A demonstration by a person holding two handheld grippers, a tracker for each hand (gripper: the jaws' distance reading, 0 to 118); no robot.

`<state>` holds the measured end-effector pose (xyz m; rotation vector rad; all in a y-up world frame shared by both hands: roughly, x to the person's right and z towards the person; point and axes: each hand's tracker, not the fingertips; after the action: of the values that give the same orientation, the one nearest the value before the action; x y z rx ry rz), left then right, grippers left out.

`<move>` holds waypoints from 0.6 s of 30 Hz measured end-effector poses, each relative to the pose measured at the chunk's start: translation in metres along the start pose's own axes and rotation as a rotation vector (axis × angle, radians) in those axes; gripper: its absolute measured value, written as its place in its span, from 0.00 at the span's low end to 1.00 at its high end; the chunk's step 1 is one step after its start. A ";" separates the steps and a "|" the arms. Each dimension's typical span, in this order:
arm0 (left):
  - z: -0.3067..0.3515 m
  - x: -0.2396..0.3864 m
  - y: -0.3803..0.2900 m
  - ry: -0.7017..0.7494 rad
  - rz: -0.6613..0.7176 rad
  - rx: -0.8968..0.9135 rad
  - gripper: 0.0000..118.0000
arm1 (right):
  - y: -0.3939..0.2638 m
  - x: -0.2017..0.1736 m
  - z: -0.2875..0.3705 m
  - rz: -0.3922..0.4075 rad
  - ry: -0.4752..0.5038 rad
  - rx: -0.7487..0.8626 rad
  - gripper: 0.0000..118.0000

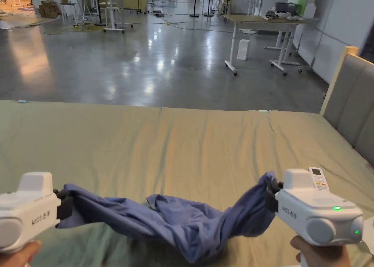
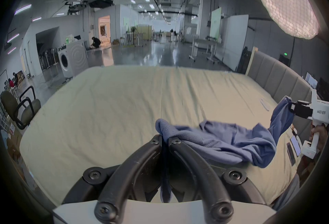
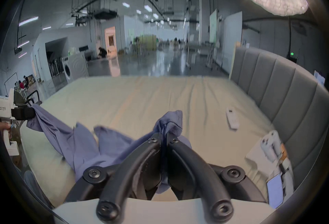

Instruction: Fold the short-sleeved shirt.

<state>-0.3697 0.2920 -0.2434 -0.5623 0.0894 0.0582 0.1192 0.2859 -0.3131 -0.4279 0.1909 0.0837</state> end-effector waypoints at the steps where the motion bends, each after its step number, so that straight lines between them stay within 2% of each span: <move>1: 0.007 -0.003 0.012 0.007 -0.005 0.021 0.05 | 0.016 -0.002 0.007 0.018 -0.005 0.039 0.04; 6: 0.030 -0.021 0.062 0.036 0.012 0.108 0.05 | 0.077 0.003 0.028 0.057 -0.043 0.158 0.04; 11: 0.044 -0.037 0.110 0.071 0.023 0.186 0.05 | 0.132 0.003 0.041 0.063 -0.069 0.236 0.04; 13: 0.047 -0.040 0.127 0.089 0.013 0.204 0.05 | 0.153 0.003 0.046 0.122 -0.090 0.296 0.04; 14: 0.047 -0.042 0.134 0.091 0.011 0.211 0.05 | 0.156 0.004 0.043 0.088 -0.084 0.271 0.04; 18: 0.034 -0.046 0.158 0.103 0.009 0.215 0.05 | 0.174 0.002 0.030 0.116 -0.096 0.280 0.04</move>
<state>-0.4258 0.4420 -0.2934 -0.3496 0.1962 0.0280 0.1049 0.4563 -0.3574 -0.1327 0.1300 0.1891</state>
